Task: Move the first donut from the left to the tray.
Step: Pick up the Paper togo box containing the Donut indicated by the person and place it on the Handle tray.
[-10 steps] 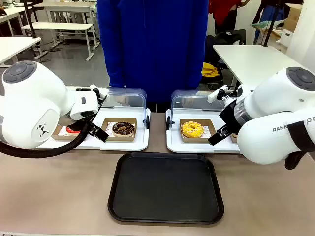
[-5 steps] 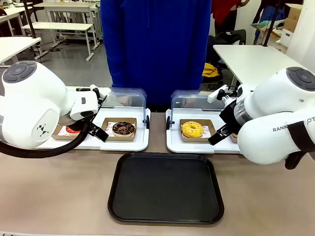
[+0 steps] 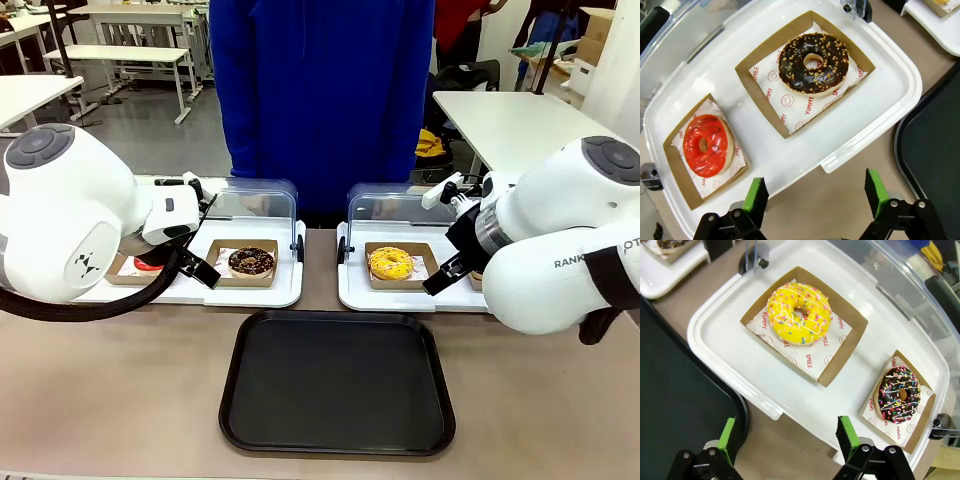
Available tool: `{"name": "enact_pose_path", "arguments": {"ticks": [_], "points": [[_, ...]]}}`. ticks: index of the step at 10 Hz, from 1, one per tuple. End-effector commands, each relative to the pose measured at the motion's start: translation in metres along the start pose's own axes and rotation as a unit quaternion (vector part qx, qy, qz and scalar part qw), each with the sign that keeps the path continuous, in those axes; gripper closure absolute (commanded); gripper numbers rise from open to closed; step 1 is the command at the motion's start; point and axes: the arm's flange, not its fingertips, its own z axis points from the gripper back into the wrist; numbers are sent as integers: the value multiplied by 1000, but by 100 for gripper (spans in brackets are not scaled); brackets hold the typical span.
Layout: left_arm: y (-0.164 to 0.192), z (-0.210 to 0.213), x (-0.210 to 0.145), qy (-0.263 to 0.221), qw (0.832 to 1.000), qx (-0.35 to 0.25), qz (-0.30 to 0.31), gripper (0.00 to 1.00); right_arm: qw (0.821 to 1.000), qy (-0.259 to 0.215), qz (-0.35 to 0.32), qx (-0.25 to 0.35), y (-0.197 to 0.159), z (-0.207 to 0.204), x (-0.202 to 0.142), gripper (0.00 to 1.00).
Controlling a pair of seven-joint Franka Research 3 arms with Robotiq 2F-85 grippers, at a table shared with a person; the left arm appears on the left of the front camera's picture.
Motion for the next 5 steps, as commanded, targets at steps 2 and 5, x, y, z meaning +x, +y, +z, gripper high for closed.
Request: {"name": "enact_pose_path", "arguments": {"ticks": [2, 5], "points": [[20, 41, 38, -10, 999, -19, -33, 0, 999, -36, 1, -4, -26, 61, 50, 0], [78, 101, 70, -20, 994, -95, -42, 0, 995, -80, -2, 66, -82, 147, 63, 0]]}}
